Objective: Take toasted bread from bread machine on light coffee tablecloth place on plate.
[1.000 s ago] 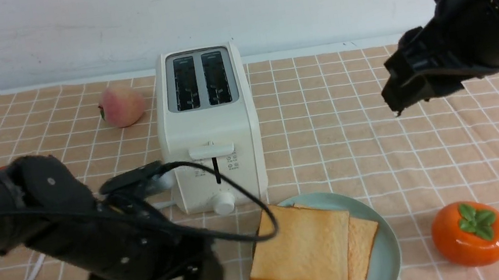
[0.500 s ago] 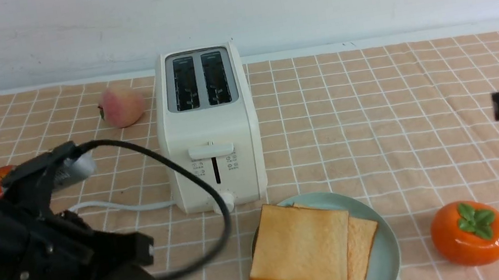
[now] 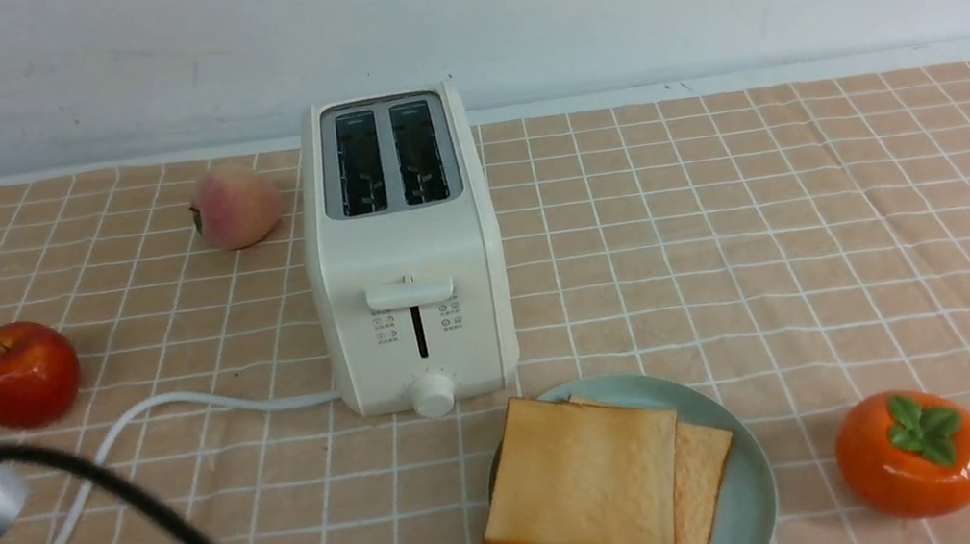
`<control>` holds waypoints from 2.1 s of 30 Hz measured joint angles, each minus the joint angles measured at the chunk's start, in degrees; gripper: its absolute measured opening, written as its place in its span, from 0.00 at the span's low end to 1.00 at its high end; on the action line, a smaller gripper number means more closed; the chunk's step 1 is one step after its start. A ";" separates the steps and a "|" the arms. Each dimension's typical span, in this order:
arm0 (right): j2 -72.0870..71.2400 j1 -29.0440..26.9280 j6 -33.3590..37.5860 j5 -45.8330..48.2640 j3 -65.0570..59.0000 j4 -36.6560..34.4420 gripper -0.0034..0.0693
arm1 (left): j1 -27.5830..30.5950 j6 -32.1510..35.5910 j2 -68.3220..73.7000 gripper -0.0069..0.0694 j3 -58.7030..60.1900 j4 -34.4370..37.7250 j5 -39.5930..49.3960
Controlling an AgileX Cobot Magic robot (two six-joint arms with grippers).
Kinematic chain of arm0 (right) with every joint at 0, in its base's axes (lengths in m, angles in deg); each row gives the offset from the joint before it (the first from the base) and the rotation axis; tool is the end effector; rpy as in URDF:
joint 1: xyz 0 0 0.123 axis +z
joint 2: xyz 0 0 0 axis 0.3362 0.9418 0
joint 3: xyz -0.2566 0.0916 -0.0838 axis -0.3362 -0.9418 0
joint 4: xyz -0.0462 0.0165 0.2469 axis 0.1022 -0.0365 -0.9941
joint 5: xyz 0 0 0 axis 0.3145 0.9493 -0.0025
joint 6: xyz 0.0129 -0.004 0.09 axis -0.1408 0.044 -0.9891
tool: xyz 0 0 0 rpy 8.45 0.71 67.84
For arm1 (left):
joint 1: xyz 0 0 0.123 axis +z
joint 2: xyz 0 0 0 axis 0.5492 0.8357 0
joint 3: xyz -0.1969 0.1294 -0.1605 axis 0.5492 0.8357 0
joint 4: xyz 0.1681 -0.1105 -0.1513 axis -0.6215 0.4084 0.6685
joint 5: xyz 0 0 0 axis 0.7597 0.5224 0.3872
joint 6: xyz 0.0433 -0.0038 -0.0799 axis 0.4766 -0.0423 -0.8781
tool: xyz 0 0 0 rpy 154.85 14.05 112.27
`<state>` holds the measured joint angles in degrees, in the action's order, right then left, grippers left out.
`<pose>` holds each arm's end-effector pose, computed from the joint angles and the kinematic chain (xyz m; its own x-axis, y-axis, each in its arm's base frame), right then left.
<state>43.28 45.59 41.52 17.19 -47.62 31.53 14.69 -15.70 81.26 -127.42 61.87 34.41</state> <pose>0.0759 0.0100 0.2597 -0.3961 0.1440 -0.9068 -0.0813 0.9782 0.1909 0.0858 -0.0712 0.3073 -0.9120 -0.1160 -0.3934 0.1511 0.7967 -0.5852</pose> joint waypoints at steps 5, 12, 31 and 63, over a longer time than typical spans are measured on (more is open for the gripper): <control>-11.45 0.00 -0.07 5.80 -3.92 -0.79 0.02 | 0.00 -5.99 -12.10 0.07 0.66 -0.33 4.22; -19.02 0.00 -0.07 5.00 -4.04 0.29 0.03 | 0.00 -7.95 -26.79 0.07 0.72 -11.97 -2.08; -19.06 0.00 -0.07 4.88 -4.04 0.36 0.04 | 0.00 -7.95 -27.23 0.07 1.72 -26.73 -8.35; -19.06 0.00 -0.07 4.67 -4.04 0.49 0.08 | 15.44 -8.21 -39.86 0.09 39.93 -33.95 -35.65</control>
<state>24.21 45.59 41.45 21.86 -51.66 32.01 30.13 -23.92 41.40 -87.49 27.92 -1.24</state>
